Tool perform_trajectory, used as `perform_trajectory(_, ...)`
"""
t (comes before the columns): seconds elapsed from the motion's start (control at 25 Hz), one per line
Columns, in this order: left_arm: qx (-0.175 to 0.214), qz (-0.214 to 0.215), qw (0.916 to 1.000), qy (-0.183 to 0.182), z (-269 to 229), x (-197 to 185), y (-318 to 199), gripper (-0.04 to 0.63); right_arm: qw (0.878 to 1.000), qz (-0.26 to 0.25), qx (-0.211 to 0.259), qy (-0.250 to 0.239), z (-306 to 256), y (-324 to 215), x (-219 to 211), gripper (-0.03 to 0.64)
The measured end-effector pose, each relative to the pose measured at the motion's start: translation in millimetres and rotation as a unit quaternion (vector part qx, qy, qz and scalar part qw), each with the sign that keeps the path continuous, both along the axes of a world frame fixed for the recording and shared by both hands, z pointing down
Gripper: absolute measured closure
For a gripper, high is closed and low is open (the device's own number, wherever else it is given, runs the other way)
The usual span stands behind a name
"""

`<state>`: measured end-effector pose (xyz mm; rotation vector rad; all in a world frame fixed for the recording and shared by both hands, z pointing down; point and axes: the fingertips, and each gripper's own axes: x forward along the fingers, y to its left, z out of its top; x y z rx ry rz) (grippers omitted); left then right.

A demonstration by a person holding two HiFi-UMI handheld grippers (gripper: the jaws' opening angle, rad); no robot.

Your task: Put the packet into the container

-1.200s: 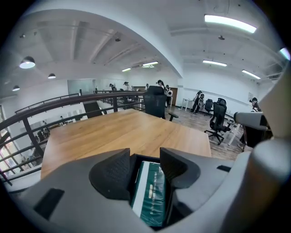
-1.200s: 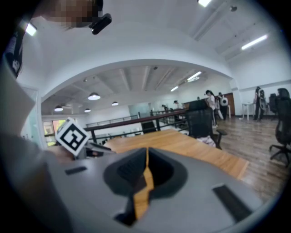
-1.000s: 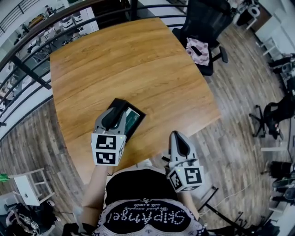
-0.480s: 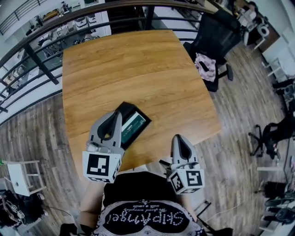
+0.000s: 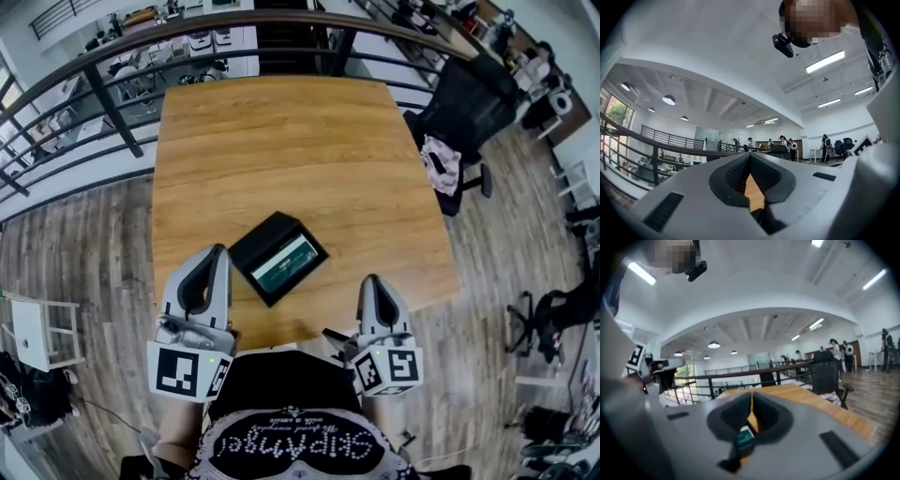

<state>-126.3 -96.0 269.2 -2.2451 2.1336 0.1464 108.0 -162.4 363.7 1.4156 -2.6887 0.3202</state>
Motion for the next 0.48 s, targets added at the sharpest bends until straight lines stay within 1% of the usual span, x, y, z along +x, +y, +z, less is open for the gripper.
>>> perform_trajectory(0.2,0.003,-0.024,0.9997,0.009,1.6,-16.6,22.0,0.568,1.000,-0.013,0.007,-0.003,-8.1,3.3,-12.4,0.583)
perform_trajectory(0.48,-0.010,-0.046,0.9985,0.027,19.7,-42.8,45.8,0.568,1.000,-0.010,0.021,-0.004,-20.0,8.4,-20.9,0.583)
